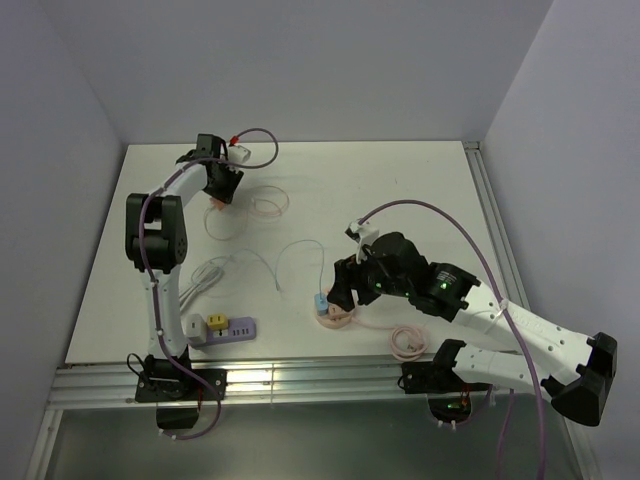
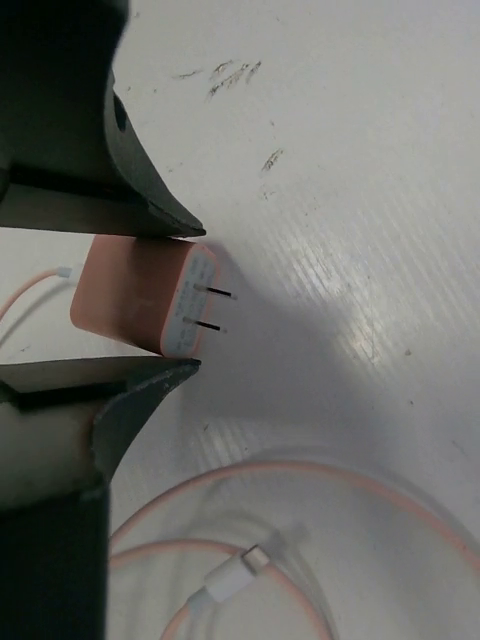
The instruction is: Insert the plug
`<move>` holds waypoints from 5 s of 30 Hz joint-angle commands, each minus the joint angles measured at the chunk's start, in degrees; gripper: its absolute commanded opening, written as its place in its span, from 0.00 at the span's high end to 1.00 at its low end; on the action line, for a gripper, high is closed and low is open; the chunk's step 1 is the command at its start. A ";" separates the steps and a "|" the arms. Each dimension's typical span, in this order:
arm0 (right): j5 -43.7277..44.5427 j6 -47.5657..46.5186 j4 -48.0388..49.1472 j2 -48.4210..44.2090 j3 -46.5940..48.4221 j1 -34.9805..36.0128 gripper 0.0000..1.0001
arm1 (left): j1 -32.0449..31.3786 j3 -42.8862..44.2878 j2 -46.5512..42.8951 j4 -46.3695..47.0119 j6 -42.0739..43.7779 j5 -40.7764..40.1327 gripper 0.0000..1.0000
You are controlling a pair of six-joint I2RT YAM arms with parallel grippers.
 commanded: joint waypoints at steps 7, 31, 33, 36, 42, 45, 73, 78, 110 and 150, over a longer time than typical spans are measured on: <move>2.75 1.18 1.04 0.54 1.53 -1.73 0.28 | 0.33 3.89 -0.51 -3.83 -11.49 -0.51 1.00; 9.61 -3.74 34.33 12.56 8.48 4.50 0.31 | -11.70 -35.37 -44.87 14.44 -110.37 20.24 1.00; 10.75 -3.64 33.65 15.20 10.67 4.59 0.31 | -13.11 -37.49 -47.17 14.53 -116.35 20.23 1.00; 16.29 -4.17 35.40 18.99 11.74 5.12 0.30 | -13.38 -41.27 -52.01 14.70 -123.64 19.53 1.00; 25.26 -0.92 37.16 20.84 11.65 6.34 0.30 | -13.64 -41.81 -52.55 14.97 -128.06 21.36 1.00; 28.32 1.09 36.46 21.01 11.82 6.87 0.28 | -14.26 -41.11 -51.49 15.05 -128.85 21.28 1.00; 25.53 2.51 38.58 28.74 15.95 1.34 0.58 | -16.63 -45.68 -56.67 19.27 -130.17 24.80 1.00; 25.00 4.35 34.35 29.64 18.42 -0.06 1.00 | -16.90 -46.12 -56.85 21.55 -127.71 26.29 0.90; 5.77 0.04 -8.89 16.18 9.45 -17.38 1.00 | -36.75 -45.57 -59.49 0.63 -82.87 3.62 0.42; 3.91 6.19 -13.38 29.19 8.92 -6.83 1.00 | -45.81 -53.67 -50.61 0.55 -85.61 -3.94 1.00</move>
